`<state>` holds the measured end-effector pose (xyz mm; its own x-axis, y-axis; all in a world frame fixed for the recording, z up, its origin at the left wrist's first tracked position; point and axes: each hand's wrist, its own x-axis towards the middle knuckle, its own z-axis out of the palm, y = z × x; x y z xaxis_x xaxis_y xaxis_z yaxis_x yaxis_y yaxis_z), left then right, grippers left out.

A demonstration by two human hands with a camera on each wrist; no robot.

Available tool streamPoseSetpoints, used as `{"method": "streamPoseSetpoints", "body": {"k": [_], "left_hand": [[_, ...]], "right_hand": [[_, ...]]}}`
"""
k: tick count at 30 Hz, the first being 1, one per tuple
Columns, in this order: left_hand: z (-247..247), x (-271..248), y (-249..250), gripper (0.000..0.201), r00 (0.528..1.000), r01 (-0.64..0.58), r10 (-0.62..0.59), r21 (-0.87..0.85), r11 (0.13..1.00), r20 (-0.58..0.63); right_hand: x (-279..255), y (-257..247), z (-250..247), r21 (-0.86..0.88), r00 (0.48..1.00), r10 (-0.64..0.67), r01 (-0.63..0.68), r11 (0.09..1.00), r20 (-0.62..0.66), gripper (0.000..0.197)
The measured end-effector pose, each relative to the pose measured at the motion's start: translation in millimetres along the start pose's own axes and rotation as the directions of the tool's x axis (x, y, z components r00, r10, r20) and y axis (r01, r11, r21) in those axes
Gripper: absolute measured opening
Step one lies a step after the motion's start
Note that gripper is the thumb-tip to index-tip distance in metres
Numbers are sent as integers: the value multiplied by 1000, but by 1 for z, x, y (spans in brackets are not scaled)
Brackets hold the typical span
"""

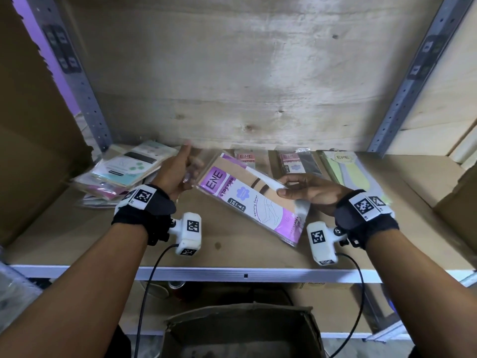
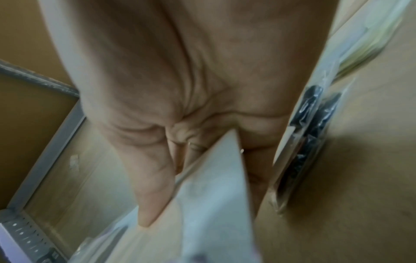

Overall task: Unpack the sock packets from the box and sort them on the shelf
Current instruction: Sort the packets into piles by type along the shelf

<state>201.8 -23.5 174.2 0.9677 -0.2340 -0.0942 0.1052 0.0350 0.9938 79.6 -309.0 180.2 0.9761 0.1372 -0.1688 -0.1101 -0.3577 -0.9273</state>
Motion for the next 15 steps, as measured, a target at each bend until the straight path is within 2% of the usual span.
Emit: {"method": "streamPoseSetpoints", "body": {"k": [3, 5, 10, 15], "left_hand": [[0, 0, 0, 63, 997, 69, -74, -203, 977, -19], [1, 1, 2, 70, 996, 92, -91, -244, 965, 16], [12, 0, 3, 73, 985, 124, -106, -129, 984, 137], [31, -8, -1, 71, 943, 124, -140, 71, 990, 302]], "right_hand": [[-3, -1, 0, 34, 999, -6, 8, 999, -50, 21], [-3, -4, 1, 65, 997, -5, 10, 998, -79, 16], [1, -9, 7, 247, 991, 24, 10, 969, -135, 12], [8, -13, 15, 416, 973, 40, 59, 908, -226, 12]]}}
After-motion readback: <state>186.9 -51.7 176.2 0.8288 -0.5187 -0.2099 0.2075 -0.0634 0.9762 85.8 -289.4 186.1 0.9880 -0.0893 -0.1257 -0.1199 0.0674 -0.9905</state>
